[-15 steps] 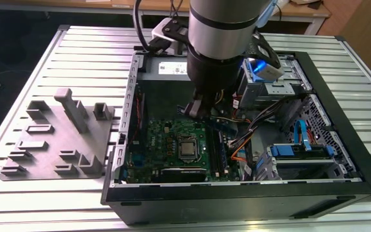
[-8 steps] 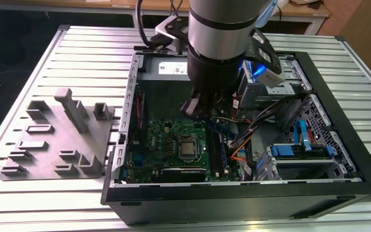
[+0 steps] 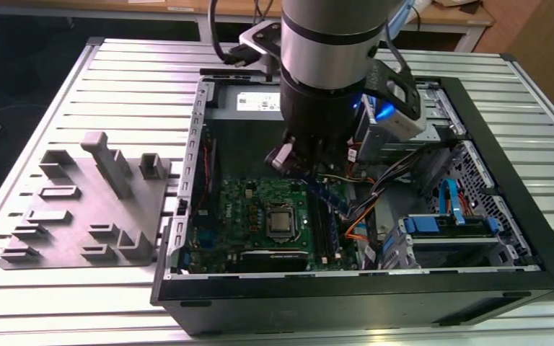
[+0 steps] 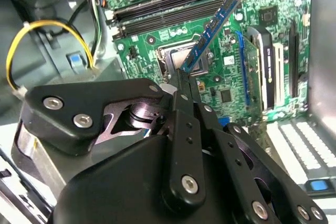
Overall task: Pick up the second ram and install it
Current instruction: 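Insert the second ram into the second slot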
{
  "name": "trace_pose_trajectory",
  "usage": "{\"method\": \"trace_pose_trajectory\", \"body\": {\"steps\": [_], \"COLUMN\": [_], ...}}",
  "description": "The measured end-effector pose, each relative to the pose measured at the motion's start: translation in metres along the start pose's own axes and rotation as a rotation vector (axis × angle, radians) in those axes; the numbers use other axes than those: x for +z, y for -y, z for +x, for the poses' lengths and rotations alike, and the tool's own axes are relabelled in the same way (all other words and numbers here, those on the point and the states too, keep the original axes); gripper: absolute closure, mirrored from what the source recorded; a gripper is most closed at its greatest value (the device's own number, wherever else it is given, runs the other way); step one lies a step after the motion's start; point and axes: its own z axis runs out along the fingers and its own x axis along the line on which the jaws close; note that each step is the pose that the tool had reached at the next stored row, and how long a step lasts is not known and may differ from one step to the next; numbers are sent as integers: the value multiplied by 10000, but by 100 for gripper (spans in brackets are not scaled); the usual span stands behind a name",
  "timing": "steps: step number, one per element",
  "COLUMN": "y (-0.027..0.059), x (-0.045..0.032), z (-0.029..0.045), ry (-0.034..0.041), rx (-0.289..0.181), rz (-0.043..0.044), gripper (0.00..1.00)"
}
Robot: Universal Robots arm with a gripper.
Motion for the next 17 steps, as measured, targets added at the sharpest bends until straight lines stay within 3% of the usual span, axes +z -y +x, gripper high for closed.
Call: {"method": "trace_pose_trajectory", "body": {"steps": [17], "y": [0], "x": [2], "z": [0], "ry": [66], "rx": [3053], "rz": [273], "gripper": [92]}}
